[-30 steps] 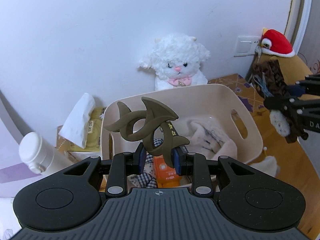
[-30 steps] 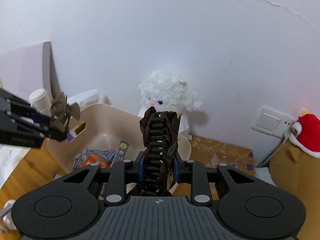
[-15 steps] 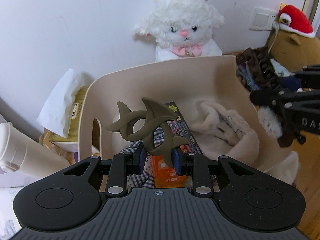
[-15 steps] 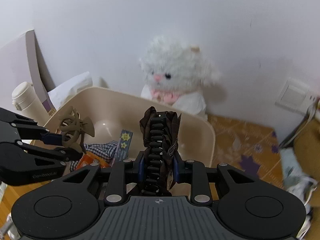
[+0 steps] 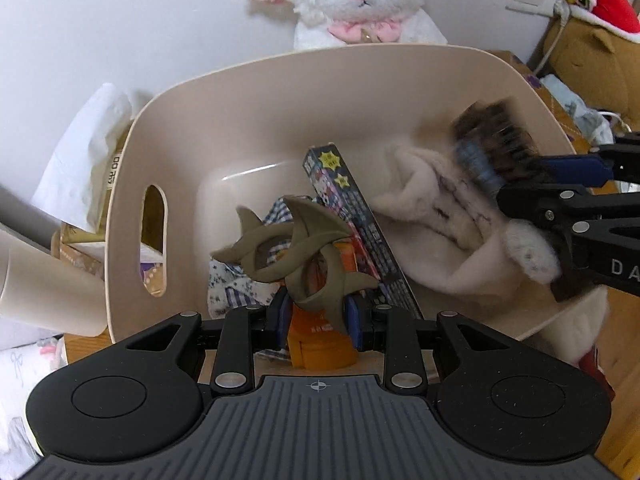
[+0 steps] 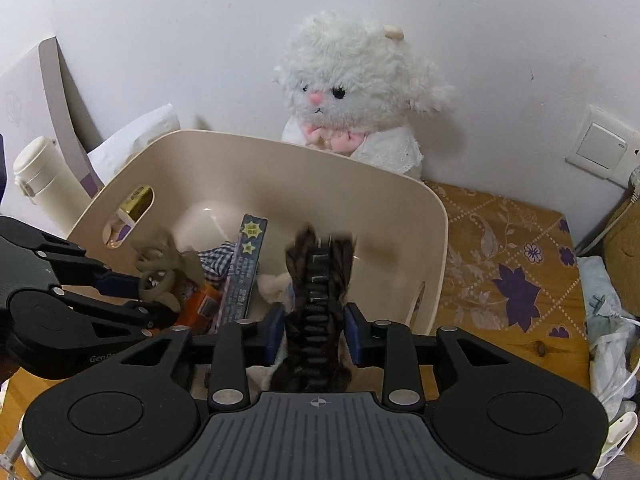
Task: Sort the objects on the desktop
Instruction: 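Carry both claw clips to the basket and open both tools to drop them, then withdraw both tools from the basket and move them over the table, then grasp the grey fuzzy sock with the left tool while the right tool grasps the Hello Kitty plush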
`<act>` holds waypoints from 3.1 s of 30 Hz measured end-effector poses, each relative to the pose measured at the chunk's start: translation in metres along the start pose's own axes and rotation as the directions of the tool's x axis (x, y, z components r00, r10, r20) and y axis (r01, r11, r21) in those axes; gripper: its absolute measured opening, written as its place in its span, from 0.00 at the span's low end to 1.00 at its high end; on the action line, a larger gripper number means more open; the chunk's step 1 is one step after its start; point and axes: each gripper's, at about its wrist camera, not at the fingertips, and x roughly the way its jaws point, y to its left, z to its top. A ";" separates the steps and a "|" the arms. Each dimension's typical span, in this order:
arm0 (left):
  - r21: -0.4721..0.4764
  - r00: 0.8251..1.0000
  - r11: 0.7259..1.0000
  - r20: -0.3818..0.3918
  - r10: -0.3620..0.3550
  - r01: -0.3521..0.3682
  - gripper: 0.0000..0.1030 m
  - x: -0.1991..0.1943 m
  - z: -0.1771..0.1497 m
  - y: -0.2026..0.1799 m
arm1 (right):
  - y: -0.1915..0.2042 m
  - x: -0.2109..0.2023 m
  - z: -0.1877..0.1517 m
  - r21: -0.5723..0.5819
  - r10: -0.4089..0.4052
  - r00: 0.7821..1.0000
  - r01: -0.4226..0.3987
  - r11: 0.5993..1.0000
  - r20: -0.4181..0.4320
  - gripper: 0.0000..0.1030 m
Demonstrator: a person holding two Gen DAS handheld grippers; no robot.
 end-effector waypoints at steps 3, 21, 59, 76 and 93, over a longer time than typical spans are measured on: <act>-0.002 1.000 1.000 0.016 0.010 -0.010 0.42 -0.006 -0.001 -0.001 | 0.001 -0.008 -0.001 -0.010 -0.004 1.000 0.004 1.000 0.022 0.62; -0.083 0.991 0.995 0.120 0.056 -0.047 0.74 -0.064 -0.023 0.011 | -0.009 -0.077 -0.017 0.024 0.007 0.990 -0.011 1.000 0.138 1.00; 0.136 0.996 0.990 0.079 0.034 -0.045 0.77 -0.083 -0.147 -0.086 | -0.027 -0.109 -0.165 -0.226 -0.015 1.000 0.014 0.974 -0.006 1.00; 0.206 0.996 0.977 0.087 0.036 -0.053 0.77 -0.031 -0.140 -0.111 | 0.005 -0.053 -0.180 -0.349 0.015 0.999 -0.030 0.937 -0.046 0.91; 0.263 0.995 0.965 0.101 -0.016 -0.011 0.15 -0.013 -0.136 -0.118 | 0.006 -0.042 -0.182 -0.357 -0.012 0.997 -0.017 0.934 -0.081 0.41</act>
